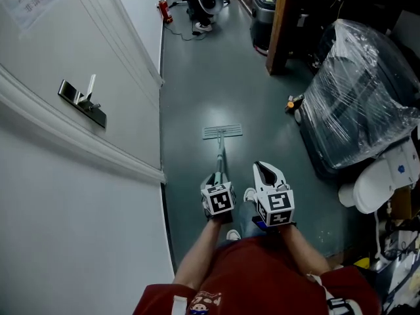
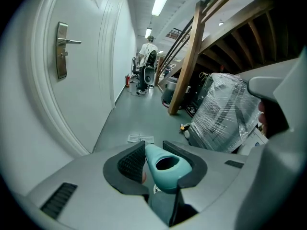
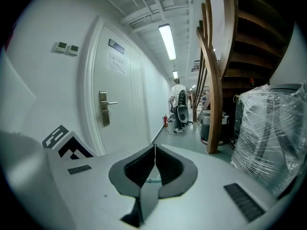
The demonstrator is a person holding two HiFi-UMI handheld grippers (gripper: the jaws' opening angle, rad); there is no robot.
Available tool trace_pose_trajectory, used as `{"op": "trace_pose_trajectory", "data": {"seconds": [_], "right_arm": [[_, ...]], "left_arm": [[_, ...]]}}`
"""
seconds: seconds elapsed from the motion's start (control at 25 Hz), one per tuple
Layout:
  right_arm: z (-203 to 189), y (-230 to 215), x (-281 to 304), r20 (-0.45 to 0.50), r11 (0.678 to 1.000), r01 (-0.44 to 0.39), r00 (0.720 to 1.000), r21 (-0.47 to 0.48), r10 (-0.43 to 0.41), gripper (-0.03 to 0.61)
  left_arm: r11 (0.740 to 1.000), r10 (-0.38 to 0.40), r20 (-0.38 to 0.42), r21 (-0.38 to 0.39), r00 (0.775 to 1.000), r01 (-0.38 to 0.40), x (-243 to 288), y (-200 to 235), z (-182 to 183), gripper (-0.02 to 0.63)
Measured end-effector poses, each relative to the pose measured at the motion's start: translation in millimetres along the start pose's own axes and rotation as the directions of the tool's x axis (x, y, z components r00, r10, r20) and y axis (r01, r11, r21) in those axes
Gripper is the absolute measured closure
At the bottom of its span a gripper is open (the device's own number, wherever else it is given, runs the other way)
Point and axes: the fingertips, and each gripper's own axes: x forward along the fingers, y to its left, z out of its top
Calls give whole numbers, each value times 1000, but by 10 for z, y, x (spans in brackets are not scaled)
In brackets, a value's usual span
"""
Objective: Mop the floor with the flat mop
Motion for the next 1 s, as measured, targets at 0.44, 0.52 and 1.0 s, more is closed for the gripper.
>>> {"op": "trace_pose_trajectory", "data": {"seconds": [0.44,0.52,1.0], "right_arm": [[429,-709,826,-23,999,-39,999,1,39,558],[485,-843,937,-24,999,-41,999,4,41,558],[816,-1702,1557,-20,999,-38,999,21,38,558]], "left_arm": [[999,21,1,24,1000,-21,761,-296,843,485],[999,25,-3,26,1000,-25,869,-352,966,485],[998,56,-10,10,998,-55,1556,-680,1672,485]]}}
